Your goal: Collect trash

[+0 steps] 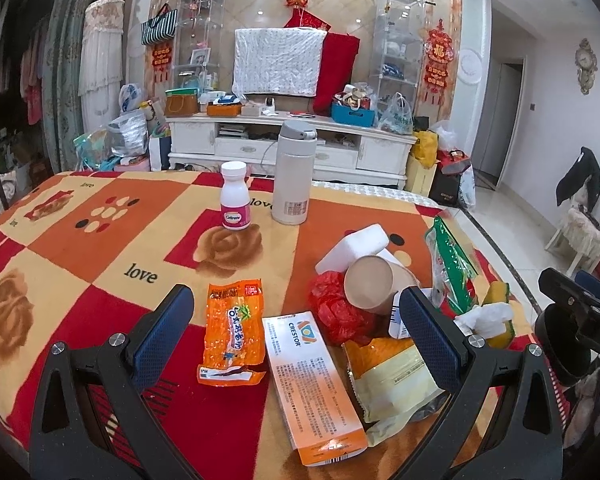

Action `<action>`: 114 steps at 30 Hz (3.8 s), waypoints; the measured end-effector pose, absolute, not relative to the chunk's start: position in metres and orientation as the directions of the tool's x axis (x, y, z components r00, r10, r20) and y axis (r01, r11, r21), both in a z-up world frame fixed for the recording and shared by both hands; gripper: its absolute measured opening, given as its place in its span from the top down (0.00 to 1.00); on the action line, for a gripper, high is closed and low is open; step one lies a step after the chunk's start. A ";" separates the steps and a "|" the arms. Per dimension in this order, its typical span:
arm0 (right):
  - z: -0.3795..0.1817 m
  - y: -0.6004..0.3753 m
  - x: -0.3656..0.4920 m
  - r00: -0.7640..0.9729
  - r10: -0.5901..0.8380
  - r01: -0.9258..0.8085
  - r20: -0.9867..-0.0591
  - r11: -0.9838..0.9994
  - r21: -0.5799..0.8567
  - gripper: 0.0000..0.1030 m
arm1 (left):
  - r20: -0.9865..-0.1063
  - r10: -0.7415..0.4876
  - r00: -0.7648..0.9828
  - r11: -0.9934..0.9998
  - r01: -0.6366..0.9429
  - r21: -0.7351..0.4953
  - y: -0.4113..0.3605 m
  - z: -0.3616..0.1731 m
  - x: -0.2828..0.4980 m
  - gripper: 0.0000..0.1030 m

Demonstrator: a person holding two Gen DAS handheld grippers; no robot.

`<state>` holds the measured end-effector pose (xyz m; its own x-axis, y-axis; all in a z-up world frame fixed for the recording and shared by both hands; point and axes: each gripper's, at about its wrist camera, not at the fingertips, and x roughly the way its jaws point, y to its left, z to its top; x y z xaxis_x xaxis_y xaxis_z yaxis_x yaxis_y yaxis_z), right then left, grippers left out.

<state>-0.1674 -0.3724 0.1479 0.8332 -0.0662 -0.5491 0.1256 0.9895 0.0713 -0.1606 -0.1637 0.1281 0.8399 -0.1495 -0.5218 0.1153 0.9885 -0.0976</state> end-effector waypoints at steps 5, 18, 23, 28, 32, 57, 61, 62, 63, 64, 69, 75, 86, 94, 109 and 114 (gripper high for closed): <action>0.144 -0.375 -0.167 0.825 -0.061 0.126 -0.562 0.989 0.078 0.00 | -0.529 -0.147 0.836 0.989 0.111 -0.100 -0.162 0.125 -0.159 0.01; 0.136 -0.385 -0.167 0.807 -0.069 0.143 -0.586 0.986 0.081 0.00 | -0.549 -0.140 0.824 0.990 0.100 -0.103 -0.154 0.119 -0.157 0.01; 0.130 -0.401 -0.169 0.781 -0.098 0.164 -0.617 0.985 0.050 0.00 | -0.576 -0.135 0.806 0.991 0.121 -0.064 -0.138 0.113 -0.152 0.01; 0.116 -0.431 -0.171 0.737 -0.088 0.183 -0.671 0.980 0.073 0.00 | -0.622 -0.134 0.772 0.990 0.130 -0.052 -0.109 0.103 -0.146 0.01; 0.101 -0.441 -0.172 0.717 -0.061 0.178 -0.694 0.979 0.098 0.00 | -0.664 -0.141 0.734 0.989 0.141 -0.055 -0.101 0.091 -0.146 0.01; 0.057 -0.470 -0.099 0.607 0.056 0.235 -0.792 0.940 0.246 0.12 | -0.797 -0.172 0.580 0.982 0.169 -0.088 -0.163 0.042 -0.106 0.01; 0.062 -0.497 -0.125 0.606 0.009 0.287 -0.796 0.930 0.229 0.12 | -0.808 -0.188 0.558 0.977 0.188 -0.097 -0.169 0.035 -0.101 0.01; 0.062 -0.503 -0.130 0.594 -0.005 0.301 -0.804 0.929 0.217 0.12 | -0.810 -0.184 0.557 0.977 0.193 -0.089 -0.171 0.034 -0.101 0.01; 0.062 -0.508 -0.133 0.587 -0.012 0.310 -0.809 0.927 0.211 0.12 | -0.813 -0.178 0.554 0.977 0.196 -0.080 -0.174 0.032 -0.100 0.01; 0.061 -0.511 -0.136 0.585 -0.015 0.314 -0.811 0.926 0.209 0.12 | -0.816 -0.173 0.551 0.977 0.199 -0.074 -0.176 0.030 -0.099 0.01; 0.059 -0.516 -0.148 0.585 0.002 0.331 -0.811 0.912 0.241 0.12 | -0.822 -0.177 0.541 0.976 0.205 -0.075 -0.179 0.030 -0.095 0.17; 0.051 -0.485 -0.136 0.574 0.013 0.292 -0.819 0.931 0.220 0.12 | -0.839 -0.210 0.501 0.968 0.230 -0.105 -0.177 0.026 -0.096 0.35; 0.041 -0.452 -0.120 0.551 -0.007 0.218 -0.834 0.966 0.136 0.29 | -0.803 -0.305 0.512 0.944 0.275 -0.183 -0.160 0.059 -0.119 0.36; 0.062 -0.471 -0.149 0.562 -0.003 0.200 -0.827 0.971 0.132 0.39 | -0.787 -0.343 0.513 0.927 0.319 -0.196 -0.162 0.079 -0.138 0.36; 0.058 -0.466 -0.134 0.551 -0.053 0.271 -0.833 0.955 0.118 0.27 | -0.742 -0.362 0.565 0.921 0.343 -0.188 -0.159 0.110 -0.159 0.36; 0.047 -0.458 -0.131 0.529 -0.055 0.271 -0.847 0.957 0.107 0.27 | -0.738 -0.361 0.571 0.922 0.336 -0.191 -0.156 0.111 -0.160 0.36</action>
<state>-0.1313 -0.4578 0.0467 0.5289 -0.0549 -0.8469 0.2707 0.9567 0.1070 -0.1599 -0.1564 0.1109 0.5705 -0.3607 -0.7379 0.3363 0.9222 -0.1908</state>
